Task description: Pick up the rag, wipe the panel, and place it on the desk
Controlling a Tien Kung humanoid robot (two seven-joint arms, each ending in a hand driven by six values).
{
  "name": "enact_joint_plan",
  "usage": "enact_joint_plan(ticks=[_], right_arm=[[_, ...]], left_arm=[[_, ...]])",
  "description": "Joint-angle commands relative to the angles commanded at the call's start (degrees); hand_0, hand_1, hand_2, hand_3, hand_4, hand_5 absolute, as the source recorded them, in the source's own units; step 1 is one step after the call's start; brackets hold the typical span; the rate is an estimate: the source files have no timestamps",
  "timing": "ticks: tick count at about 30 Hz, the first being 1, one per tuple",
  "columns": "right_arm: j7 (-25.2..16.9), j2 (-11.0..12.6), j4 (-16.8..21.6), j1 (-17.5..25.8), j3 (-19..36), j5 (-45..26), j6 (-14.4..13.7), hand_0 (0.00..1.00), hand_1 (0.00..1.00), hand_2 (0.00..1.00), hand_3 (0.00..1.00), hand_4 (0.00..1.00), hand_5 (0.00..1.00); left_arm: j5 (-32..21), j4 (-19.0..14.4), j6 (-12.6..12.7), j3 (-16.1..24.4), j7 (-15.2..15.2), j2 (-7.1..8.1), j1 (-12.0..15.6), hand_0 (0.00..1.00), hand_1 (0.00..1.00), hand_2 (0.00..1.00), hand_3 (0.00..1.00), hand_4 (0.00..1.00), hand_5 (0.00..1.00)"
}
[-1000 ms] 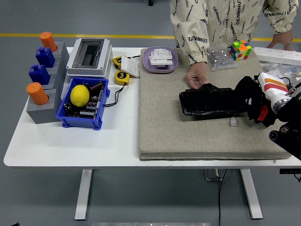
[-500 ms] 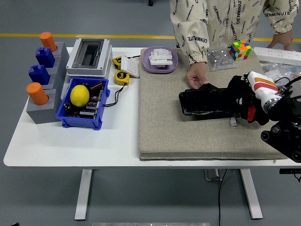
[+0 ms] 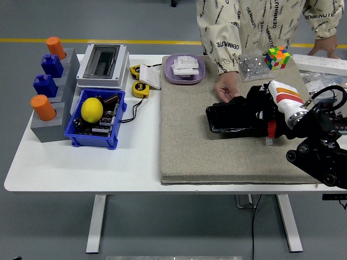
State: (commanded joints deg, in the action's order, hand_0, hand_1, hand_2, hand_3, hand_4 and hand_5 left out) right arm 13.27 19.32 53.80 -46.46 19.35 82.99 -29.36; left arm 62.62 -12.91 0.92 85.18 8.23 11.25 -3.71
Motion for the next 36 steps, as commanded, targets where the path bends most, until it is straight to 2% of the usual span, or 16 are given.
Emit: enact_joint_plan(ticks=[18,36], right_arm=[[0.11,-4.17,4.49,-0.66,-2.44,0.03,-0.53,0.237,0.364,0.412,0.424,0.939,0.002],[0.36,-6.13,8.24,-1.44,-4.34,-0.42,-0.87,0.238,0.364,0.412,0.424,0.939,0.002]], left_arm=[[-0.13,0.04,0.01,-0.43,0.01,0.20,0.13,0.609,0.641,0.654,0.562,0.628,0.439],[-0.17,0.03,0.02,-0.81,0.03,0.33,0.04,0.610,0.641,0.655,0.562,0.628,0.439]])
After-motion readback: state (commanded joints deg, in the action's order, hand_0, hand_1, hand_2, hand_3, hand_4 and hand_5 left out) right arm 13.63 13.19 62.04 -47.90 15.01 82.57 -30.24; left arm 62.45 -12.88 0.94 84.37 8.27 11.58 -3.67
